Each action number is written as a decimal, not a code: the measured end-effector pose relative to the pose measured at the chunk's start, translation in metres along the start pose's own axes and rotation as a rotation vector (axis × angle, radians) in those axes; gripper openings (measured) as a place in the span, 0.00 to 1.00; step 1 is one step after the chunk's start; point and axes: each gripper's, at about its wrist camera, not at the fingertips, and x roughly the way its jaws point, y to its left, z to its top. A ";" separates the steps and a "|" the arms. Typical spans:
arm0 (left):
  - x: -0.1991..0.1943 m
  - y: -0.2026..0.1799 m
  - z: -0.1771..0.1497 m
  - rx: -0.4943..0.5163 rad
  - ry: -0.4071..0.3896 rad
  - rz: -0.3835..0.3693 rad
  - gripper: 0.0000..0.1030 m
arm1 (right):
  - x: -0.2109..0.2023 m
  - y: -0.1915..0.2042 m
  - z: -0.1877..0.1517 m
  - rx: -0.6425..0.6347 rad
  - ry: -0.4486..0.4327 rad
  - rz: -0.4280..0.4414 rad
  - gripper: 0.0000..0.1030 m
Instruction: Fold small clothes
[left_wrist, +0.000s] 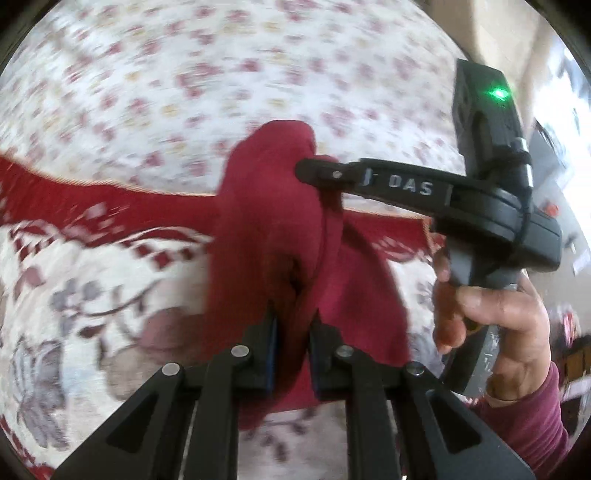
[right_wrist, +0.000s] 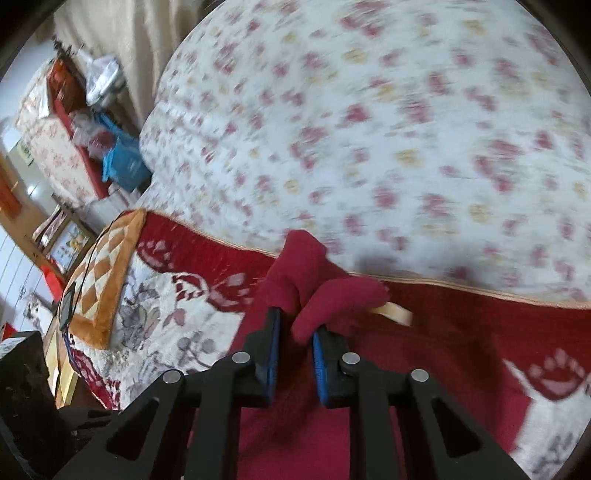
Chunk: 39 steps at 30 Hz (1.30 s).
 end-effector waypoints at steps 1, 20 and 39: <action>0.010 -0.018 0.000 0.023 0.015 -0.013 0.13 | -0.011 -0.016 -0.006 0.023 -0.007 -0.016 0.15; 0.032 -0.045 -0.023 0.108 0.019 0.019 0.75 | -0.056 -0.103 -0.094 0.295 -0.011 0.005 0.70; 0.047 -0.003 -0.039 0.011 -0.022 0.164 0.81 | -0.038 -0.092 -0.114 0.175 0.031 -0.261 0.19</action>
